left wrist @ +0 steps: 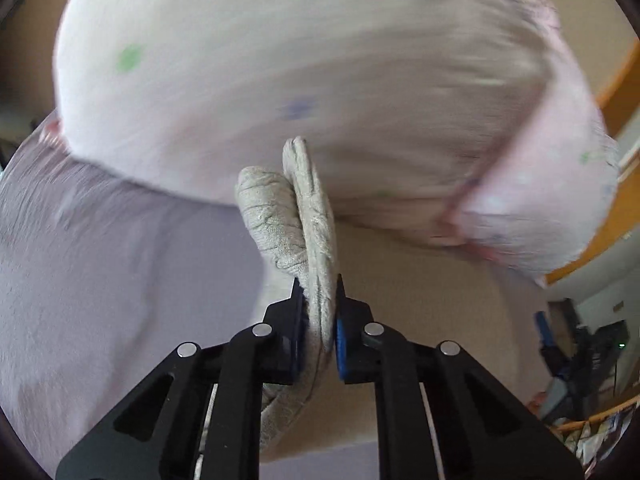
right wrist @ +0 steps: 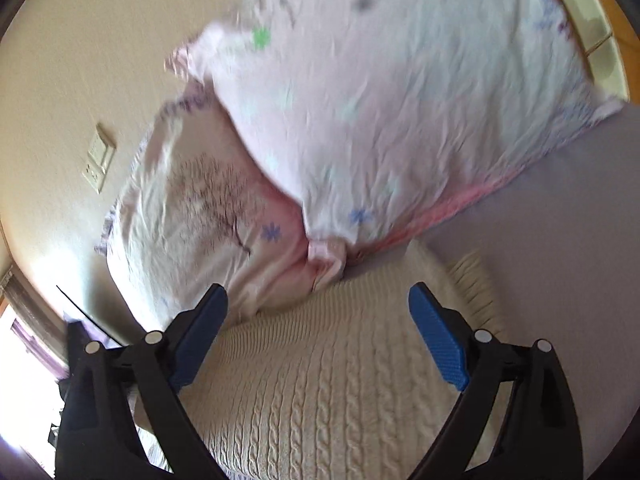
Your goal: Fold small clothes
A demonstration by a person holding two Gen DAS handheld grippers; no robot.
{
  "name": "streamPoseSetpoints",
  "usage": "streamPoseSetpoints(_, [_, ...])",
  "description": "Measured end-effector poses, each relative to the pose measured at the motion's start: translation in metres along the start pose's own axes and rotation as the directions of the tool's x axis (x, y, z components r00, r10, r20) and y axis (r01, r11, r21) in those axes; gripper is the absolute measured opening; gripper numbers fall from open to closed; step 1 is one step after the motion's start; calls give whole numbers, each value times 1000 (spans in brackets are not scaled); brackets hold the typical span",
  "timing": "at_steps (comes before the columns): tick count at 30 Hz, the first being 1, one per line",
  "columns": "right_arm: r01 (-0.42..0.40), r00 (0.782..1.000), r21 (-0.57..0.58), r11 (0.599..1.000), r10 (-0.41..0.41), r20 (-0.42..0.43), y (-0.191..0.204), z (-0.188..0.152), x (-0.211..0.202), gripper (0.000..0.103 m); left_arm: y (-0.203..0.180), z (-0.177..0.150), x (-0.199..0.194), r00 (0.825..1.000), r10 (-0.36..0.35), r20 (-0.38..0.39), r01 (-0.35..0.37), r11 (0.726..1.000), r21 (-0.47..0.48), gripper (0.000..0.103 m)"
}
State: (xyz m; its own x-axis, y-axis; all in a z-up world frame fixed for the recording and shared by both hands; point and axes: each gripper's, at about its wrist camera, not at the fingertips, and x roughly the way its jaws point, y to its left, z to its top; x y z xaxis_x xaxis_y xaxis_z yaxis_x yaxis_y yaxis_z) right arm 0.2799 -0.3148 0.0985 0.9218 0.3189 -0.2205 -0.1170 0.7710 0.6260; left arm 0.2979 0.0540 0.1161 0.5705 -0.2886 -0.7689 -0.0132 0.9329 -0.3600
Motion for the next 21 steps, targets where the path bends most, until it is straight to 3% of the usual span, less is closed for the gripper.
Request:
streamPoseSetpoints(4, [49,997,14,999,-49,67,-18,17,-23,92,-100,-9,16,995,-99,-18,100,993,68,12])
streamPoseSetpoints(7, [99,990,56,994,-104,99,-41,30,-38,92,-161,-23,59,977,-194,-83,198,979,42,12])
streamPoseSetpoints(11, [117,985,103,988,-128,114,-65,41,-48,92,-211,-41,127,943,-275,-188,274,961,-31,12])
streamPoseSetpoints(13, [118,987,112,987,-128,95,-72,45,-49,92,-224,-48,155,910,-308,-278,302,951,-66,13])
streamPoseSetpoints(15, [99,991,122,987,-110,79,-77,46,-50,92,-225,-51,164,867,-377,-324,360,926,-115,20])
streamPoseSetpoints(16, [90,992,123,988,-100,76,-77,47,-51,92,-221,-49,160,824,-464,-324,438,886,-154,21])
streamPoseSetpoints(17, [79,993,120,990,-89,78,-77,48,-54,92,-217,-46,153,743,-582,-330,544,813,-210,22])
streamPoseSetpoints(18, [70,993,112,991,-80,81,-75,47,-55,92,-215,-44,145,709,-620,-336,579,784,-224,36])
streamPoseSetpoints(19, [61,994,99,993,-69,81,-73,47,-55,92,-211,-40,127,699,-637,-324,608,768,-198,69])
streamPoseSetpoints(21, [22,999,71,997,-25,41,-66,46,-48,92,-204,-36,91,763,-591,-262,596,800,-69,92])
